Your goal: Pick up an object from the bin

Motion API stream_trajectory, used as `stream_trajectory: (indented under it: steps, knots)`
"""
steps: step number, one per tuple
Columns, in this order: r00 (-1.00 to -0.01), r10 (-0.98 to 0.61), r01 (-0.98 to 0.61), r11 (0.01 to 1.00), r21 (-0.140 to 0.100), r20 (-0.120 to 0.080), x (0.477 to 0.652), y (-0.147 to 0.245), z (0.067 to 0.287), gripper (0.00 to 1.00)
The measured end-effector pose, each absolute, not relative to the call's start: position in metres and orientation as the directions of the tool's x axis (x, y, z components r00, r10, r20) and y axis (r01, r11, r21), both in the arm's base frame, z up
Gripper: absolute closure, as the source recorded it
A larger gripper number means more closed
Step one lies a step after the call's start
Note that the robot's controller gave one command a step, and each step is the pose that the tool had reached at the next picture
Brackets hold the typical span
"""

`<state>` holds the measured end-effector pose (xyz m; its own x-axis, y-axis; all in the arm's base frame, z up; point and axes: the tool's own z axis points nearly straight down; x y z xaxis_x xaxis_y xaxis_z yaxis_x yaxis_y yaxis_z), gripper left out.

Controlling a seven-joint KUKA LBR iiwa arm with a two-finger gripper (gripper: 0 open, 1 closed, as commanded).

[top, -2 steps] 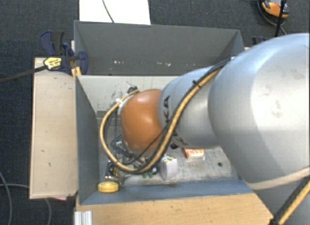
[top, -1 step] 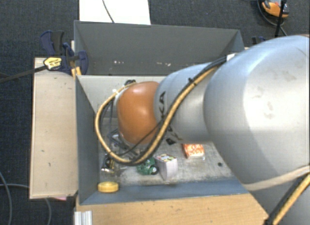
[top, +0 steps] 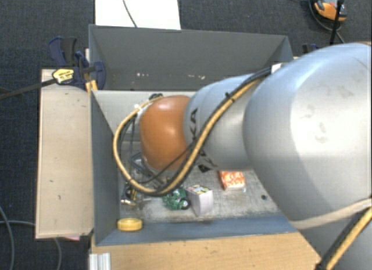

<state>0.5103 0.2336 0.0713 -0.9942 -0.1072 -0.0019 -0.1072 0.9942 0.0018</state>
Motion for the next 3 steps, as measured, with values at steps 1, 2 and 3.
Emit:
stream_trajectory:
  steps: [1,2,3]
  knots:
    - [-0.974,-0.226,-0.226,0.974,0.001,-0.002,0.556,0.185,0.120,1.00]
    - [-0.974,-0.225,-0.225,0.974,0.001,-0.002,0.556,0.185,0.120,1.00]
    - [-0.979,-0.202,-0.202,0.979,0.001,-0.002,0.564,0.183,0.206,1.00]
